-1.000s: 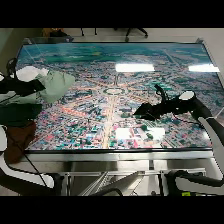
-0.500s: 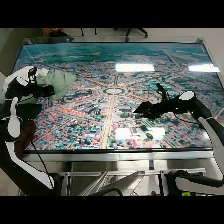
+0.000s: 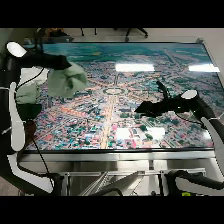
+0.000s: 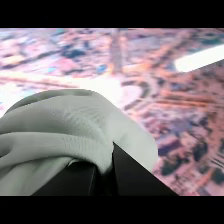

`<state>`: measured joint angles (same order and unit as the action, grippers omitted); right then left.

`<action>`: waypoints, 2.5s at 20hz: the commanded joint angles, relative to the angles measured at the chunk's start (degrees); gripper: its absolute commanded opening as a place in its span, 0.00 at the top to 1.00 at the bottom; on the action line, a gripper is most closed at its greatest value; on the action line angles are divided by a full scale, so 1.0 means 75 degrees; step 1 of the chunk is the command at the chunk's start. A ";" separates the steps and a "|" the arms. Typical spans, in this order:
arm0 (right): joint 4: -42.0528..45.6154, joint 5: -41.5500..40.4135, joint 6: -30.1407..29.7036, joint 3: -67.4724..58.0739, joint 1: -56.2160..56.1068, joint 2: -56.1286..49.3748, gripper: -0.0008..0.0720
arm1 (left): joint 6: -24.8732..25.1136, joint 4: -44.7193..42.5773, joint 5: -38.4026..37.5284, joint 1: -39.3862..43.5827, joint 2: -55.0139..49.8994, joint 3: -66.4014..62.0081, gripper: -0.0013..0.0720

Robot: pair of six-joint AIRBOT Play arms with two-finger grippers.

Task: Fold the shirts.

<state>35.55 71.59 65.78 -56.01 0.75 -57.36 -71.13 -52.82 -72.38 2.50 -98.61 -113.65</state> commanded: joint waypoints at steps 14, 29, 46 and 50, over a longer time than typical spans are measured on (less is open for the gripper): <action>0.0114 0.1434 -0.0699 0.0219 0.1915 0.1457 0.08 | -0.1046 -0.0233 -0.1868 0.2028 0.0583 0.1944 0.04; -0.2192 -0.5374 -0.1172 0.3357 -0.3194 -0.0175 0.45 | -0.0096 0.0644 0.1000 0.0836 -0.1708 0.3255 0.04; -0.1478 -0.0612 -0.0705 -0.0154 -0.0484 0.2256 0.97 | -0.0117 0.0644 -0.0871 0.0294 0.0857 0.0533 0.96; -0.1486 0.0685 -0.1064 -0.2209 0.1830 0.3331 0.97 | -0.0481 0.0629 -0.0988 0.0105 0.2987 -0.0108 0.96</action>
<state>23.59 66.94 58.92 -63.07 3.51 -38.13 -72.71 -47.92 -78.89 4.25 -86.46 -111.46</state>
